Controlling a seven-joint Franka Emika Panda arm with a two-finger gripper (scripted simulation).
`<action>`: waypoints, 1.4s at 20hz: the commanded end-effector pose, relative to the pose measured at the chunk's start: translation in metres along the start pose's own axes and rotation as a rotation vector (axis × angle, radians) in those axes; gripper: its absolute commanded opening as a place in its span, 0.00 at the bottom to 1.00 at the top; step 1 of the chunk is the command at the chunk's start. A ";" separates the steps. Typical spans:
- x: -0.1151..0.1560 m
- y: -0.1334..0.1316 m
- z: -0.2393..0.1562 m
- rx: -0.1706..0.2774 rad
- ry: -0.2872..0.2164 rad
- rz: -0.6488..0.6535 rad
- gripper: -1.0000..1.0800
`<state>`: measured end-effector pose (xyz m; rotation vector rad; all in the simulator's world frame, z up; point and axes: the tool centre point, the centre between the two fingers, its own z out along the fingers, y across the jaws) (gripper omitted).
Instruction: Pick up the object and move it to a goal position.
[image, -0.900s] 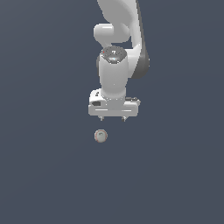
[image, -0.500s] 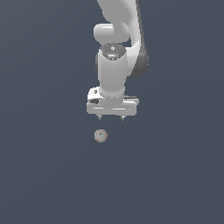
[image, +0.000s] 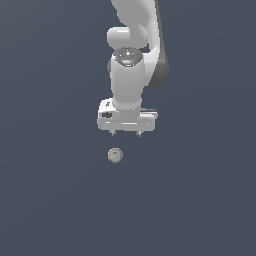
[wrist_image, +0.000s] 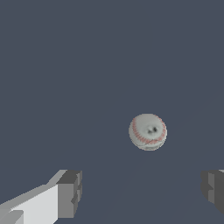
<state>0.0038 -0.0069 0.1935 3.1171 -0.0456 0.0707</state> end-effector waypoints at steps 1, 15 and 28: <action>0.000 0.001 0.001 -0.001 -0.001 -0.018 0.96; 0.003 0.010 0.018 -0.004 -0.012 -0.265 0.96; 0.006 0.022 0.040 0.001 -0.025 -0.601 0.96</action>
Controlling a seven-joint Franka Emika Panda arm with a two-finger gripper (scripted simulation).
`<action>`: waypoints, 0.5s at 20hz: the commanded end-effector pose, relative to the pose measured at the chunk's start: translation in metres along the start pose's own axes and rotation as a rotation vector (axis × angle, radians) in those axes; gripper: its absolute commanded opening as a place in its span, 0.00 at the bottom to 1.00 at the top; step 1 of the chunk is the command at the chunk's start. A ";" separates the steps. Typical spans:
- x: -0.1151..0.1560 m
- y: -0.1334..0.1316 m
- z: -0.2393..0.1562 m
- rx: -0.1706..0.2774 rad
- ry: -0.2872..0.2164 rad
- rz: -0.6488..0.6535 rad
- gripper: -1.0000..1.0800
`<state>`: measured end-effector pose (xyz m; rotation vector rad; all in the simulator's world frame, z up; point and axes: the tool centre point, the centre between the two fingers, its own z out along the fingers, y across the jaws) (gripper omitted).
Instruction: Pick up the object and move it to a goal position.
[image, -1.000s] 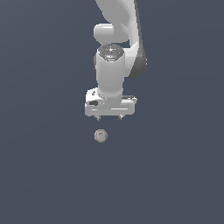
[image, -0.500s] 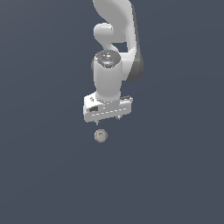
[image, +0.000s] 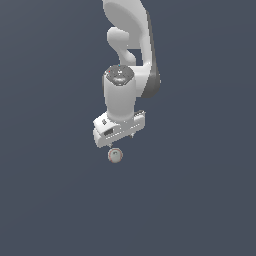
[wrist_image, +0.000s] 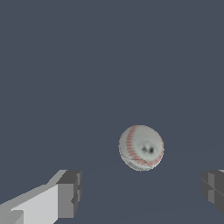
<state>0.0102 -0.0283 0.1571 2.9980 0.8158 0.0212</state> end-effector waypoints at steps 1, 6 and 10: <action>-0.001 0.002 0.004 0.002 -0.002 -0.066 0.96; -0.002 0.006 0.013 0.005 -0.004 -0.195 0.96; -0.003 0.010 0.019 0.009 -0.005 -0.298 0.96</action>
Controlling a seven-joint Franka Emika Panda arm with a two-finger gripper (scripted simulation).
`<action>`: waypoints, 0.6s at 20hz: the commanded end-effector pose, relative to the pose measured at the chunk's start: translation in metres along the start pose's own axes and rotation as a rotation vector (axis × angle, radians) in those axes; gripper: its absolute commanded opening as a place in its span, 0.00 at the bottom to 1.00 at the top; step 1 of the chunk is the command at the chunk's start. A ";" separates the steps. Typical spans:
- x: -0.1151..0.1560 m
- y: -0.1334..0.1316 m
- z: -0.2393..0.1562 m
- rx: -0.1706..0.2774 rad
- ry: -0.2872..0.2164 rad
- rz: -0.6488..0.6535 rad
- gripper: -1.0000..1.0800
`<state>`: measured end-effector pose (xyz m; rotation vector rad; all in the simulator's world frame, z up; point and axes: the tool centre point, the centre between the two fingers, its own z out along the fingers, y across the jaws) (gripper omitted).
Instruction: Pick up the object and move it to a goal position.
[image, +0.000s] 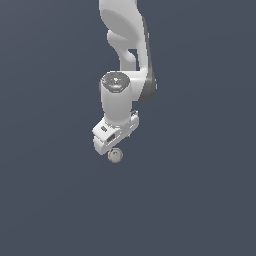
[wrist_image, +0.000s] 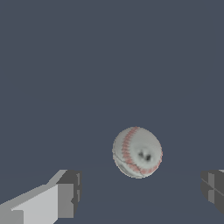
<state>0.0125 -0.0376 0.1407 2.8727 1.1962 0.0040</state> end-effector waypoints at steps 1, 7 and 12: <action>-0.001 0.002 0.004 0.002 0.000 -0.066 0.96; -0.004 0.006 0.014 0.008 0.001 -0.220 0.96; -0.007 0.010 0.022 0.013 0.003 -0.348 0.96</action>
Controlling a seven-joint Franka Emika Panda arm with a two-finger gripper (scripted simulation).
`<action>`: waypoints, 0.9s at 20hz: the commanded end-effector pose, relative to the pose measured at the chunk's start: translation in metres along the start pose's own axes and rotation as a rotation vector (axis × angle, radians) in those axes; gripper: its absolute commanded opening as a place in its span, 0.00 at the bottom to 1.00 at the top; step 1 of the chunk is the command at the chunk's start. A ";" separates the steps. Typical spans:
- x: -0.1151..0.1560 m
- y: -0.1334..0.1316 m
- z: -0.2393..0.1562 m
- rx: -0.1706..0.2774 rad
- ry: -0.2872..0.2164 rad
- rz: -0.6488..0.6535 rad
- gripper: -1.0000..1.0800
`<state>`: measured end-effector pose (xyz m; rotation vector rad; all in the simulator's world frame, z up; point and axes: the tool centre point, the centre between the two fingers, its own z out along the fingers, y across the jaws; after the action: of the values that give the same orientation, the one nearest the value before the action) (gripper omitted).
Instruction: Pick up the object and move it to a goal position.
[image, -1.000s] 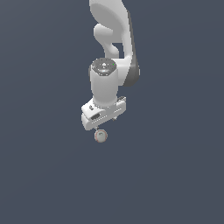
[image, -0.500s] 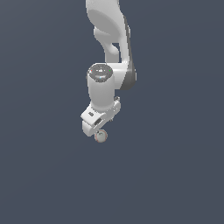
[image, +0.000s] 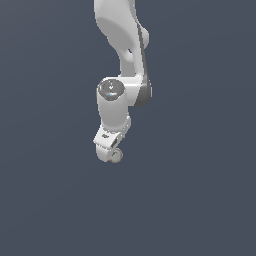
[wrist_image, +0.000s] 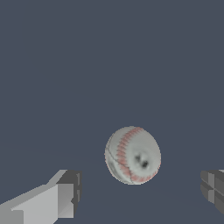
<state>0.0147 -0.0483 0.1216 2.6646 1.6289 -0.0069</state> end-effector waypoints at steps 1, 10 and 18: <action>-0.002 0.001 0.004 0.002 0.002 -0.066 0.96; -0.007 0.005 0.017 0.008 0.009 -0.275 0.96; -0.010 0.007 0.023 0.010 0.015 -0.379 0.96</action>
<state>0.0168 -0.0604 0.1000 2.3404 2.0932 -0.0021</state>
